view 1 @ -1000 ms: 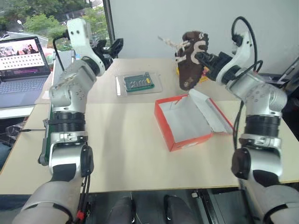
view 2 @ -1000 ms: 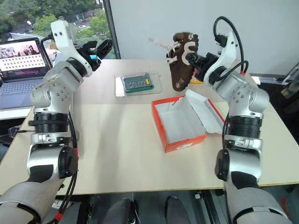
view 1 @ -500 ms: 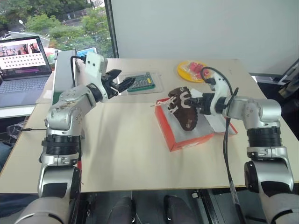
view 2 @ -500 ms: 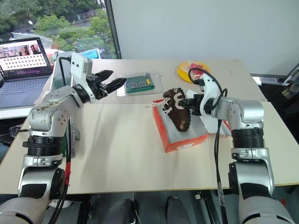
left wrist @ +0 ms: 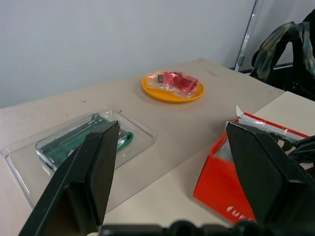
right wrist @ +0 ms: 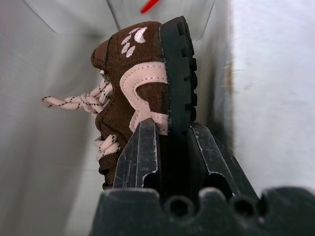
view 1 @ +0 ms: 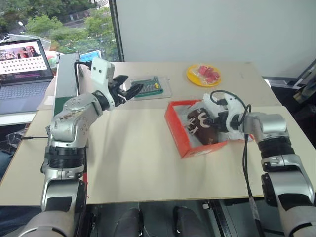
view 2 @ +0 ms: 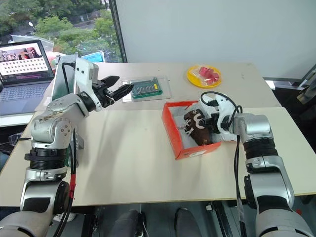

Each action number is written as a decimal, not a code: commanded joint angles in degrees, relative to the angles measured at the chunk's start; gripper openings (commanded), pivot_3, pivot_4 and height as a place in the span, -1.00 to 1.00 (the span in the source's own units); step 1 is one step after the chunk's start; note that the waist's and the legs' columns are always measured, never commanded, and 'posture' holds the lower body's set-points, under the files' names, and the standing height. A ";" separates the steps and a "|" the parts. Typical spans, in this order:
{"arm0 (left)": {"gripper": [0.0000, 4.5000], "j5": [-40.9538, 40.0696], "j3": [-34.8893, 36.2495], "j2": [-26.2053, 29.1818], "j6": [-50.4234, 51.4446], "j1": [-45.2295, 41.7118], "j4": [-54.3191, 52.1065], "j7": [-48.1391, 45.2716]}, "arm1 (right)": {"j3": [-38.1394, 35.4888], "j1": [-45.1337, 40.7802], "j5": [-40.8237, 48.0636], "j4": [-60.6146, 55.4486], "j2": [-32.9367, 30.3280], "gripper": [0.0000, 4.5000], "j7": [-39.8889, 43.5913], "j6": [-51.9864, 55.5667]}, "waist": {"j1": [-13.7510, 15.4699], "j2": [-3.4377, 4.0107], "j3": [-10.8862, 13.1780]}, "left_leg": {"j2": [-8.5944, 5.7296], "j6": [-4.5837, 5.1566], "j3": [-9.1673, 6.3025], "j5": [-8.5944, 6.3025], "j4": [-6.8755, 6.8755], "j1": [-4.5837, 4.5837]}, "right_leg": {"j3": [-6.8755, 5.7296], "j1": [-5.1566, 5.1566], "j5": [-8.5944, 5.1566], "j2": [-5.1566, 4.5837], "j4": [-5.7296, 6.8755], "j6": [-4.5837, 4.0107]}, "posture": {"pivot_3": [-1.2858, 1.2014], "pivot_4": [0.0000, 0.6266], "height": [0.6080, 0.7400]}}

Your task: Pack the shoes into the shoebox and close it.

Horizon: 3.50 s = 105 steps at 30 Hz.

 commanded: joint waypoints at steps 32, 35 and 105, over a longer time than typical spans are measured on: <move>0.62 8.17 13.75 -1.46 5.27 16.39 -14.07 22.96 | -8.67 1.97 10.99 -34.90 9.92 0.97 11.54 -5.81 | -0.19 0.03 0.01 | 0.06 -0.02 -0.08 0.00 -0.04 0.06 | -0.08 0.03 0.01 -0.02 0.06 -0.01 | 0.03 -0.52 1.00; 0.84 8.74 15.64 -2.06 5.80 19.32 -17.06 25.26 | -9.76 4.21 11.41 -33.69 12.54 1.00 9.64 -7.42 | -0.13 0.03 0.01 | 0.07 -0.06 -0.09 0.02 0.00 0.07 | -0.03 -0.04 0.02 -0.02 0.25 -0.03 | 0.03 -0.52 1.00; 0.07 9.95 19.89 -0.90 -21.71 18.08 11.71 22.73 | 3.82 9.21 -1.85 -30.93 14.96 1.00 5.52 -14.94 | 0.13 0.00 -0.01 | 0.07 -0.15 -0.19 0.07 -0.02 0.11 | -0.45 0.06 0.03 -0.06 0.23 -0.20 | 0.03 -0.52 1.00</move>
